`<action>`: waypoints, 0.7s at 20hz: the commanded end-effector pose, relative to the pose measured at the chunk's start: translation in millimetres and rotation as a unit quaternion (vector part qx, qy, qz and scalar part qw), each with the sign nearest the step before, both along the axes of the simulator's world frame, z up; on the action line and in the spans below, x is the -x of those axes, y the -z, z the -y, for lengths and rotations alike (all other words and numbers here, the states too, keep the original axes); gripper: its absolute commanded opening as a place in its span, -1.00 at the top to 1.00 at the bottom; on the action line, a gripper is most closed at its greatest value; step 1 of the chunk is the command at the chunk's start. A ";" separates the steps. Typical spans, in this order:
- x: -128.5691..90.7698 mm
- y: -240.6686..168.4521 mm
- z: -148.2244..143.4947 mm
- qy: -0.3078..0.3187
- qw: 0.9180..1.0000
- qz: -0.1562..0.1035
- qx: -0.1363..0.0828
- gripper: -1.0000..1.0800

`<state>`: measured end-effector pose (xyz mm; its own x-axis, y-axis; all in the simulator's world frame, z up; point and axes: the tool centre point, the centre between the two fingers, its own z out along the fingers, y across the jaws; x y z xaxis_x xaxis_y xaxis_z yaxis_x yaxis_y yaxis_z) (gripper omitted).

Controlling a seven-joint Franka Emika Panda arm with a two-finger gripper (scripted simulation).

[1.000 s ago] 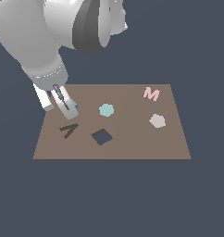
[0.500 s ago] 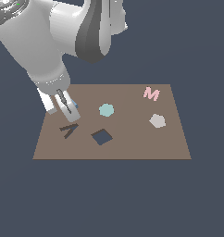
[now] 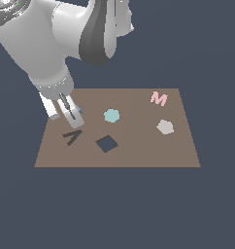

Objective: Insert a designated object into the corresponding slot on a board.

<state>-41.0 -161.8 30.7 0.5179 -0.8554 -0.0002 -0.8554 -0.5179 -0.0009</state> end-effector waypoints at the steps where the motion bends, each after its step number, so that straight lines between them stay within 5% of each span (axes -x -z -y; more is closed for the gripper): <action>1: -0.3 0.1 -0.2 0.000 1.000 0.000 0.000 1.00; 14: -42.1 -3.8 -50.0 0.007 1.000 0.000 0.000 1.00</action>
<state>-6.8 -121.3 33.5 0.5070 -0.8620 -0.0003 -0.8620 -0.5070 0.0000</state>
